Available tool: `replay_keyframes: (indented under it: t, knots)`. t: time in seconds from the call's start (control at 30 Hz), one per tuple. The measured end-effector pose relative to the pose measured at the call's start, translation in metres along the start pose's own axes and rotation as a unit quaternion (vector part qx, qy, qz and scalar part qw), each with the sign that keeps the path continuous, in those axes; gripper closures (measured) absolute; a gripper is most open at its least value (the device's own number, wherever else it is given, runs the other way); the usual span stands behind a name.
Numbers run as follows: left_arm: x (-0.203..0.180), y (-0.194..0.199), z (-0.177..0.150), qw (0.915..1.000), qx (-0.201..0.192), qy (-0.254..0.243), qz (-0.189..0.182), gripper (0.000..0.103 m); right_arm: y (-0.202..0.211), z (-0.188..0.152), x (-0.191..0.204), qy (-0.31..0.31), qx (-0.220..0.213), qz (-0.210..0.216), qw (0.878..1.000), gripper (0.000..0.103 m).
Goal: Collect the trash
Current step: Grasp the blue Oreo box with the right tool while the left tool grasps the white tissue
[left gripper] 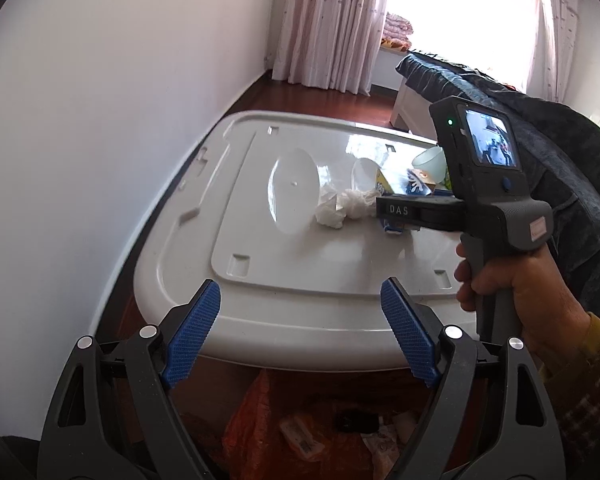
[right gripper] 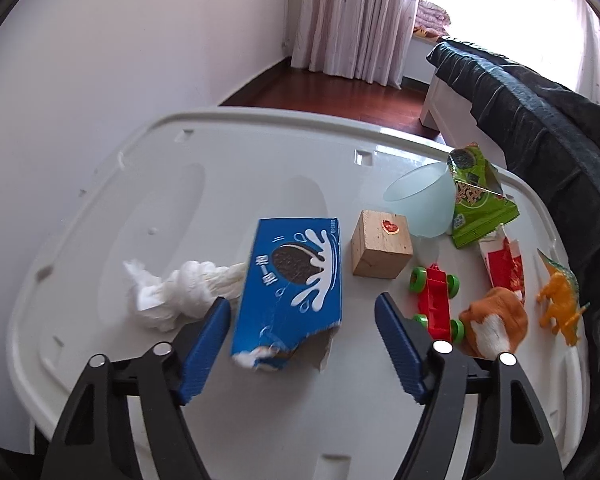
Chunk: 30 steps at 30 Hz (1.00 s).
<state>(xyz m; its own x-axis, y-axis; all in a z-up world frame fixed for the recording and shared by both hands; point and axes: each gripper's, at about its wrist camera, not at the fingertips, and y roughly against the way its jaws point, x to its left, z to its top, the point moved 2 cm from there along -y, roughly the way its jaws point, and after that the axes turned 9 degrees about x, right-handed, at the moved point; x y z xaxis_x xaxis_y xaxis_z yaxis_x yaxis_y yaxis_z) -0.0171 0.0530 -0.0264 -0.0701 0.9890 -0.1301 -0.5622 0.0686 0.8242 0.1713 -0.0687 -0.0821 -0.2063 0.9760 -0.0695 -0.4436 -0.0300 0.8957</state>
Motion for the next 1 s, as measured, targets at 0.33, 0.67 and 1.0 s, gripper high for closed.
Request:
replay_keyframes:
  t: [0.33, 0.67, 1.0]
  knots:
    - [-0.003, -0.01, 0.008, 0.9997, 0.016, -0.005, -0.02, 0.023, 0.018, -0.007, -0.019, 0.01, -0.011, 0.006, 1.0, 0.058]
    - [-0.031, -0.088, 0.083, 0.9917, 0.044, -0.096, -0.073, 0.023, 0.083, -0.028, -0.053, 0.009, -0.052, 0.029, 0.998, 0.058]
    - [-0.054, -0.162, 0.105, 0.9789, 0.089, -0.18, -0.039, 0.023, 0.103, -0.045, -0.075, -0.001, -0.056, 0.045, 0.997, 0.058]
